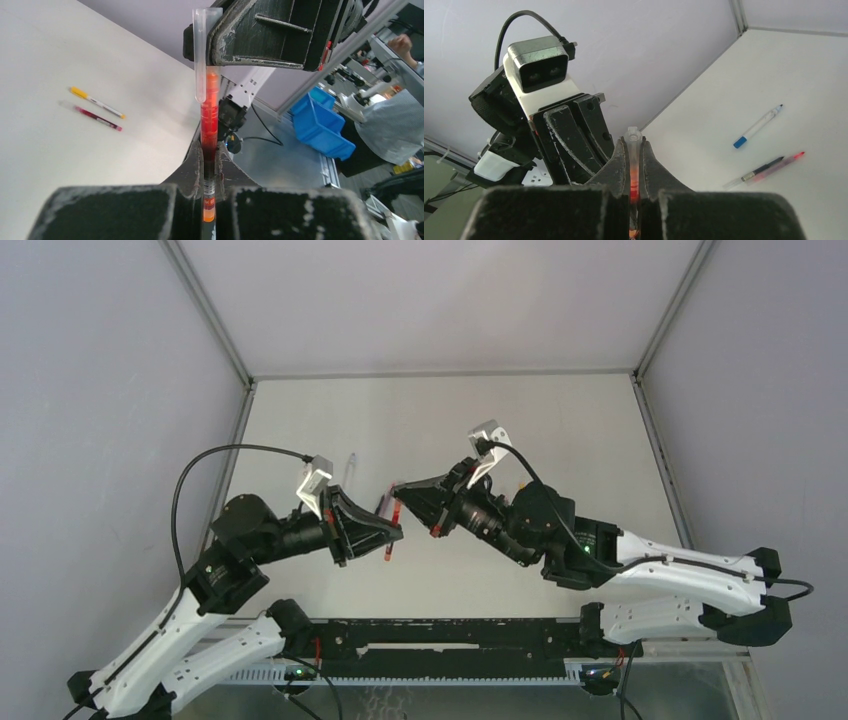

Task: Insert the pens into the pen caps
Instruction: Press the pen cap onto the pen.

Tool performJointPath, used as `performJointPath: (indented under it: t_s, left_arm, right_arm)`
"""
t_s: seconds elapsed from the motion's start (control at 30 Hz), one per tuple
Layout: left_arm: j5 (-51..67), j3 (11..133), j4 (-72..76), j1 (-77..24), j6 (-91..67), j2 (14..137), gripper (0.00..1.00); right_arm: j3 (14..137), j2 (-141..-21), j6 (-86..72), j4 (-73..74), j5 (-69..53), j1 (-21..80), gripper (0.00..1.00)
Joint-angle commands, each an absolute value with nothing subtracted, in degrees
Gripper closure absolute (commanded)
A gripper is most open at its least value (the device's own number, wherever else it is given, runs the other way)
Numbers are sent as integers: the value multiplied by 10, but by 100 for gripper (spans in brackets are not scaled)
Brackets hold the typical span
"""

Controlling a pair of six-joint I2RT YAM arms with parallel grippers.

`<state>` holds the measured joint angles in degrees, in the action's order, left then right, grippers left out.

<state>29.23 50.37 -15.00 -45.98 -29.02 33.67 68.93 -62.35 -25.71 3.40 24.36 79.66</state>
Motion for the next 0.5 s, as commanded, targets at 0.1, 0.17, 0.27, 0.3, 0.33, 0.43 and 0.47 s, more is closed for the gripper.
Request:
performJointPath:
  t_s: [0.1,0.17,0.27,0.3,0.33,0.43,0.47]
  left_arm:
    - [208,506,-69,-444,-268,332,100]
    - [213,502,-72,-444,-268,334,100]
    - [213,494,-73,-444,-272,337,100]
    - [211,490,-74,-444,-273,338,100]
    - [210,488,-77,-444,-273,340,100]
    - [207,477,-74,-444,-278,343,100]
    - [207,472,-70,-444,-282,342,100]
  right_arm:
    - [699,-614,-232,52,124,746,85]
    - [699,-604,-224,36,109,738,77]
    - [699,-585,-212,18,91,735,64]
    - [699,-580,-209,11,86,735,61]
    - [699,-576,-206,7,84,735,58]
    - [698,-568,-205,6,81,736,53]
    - [698,-567,-208,8,83,736,53]
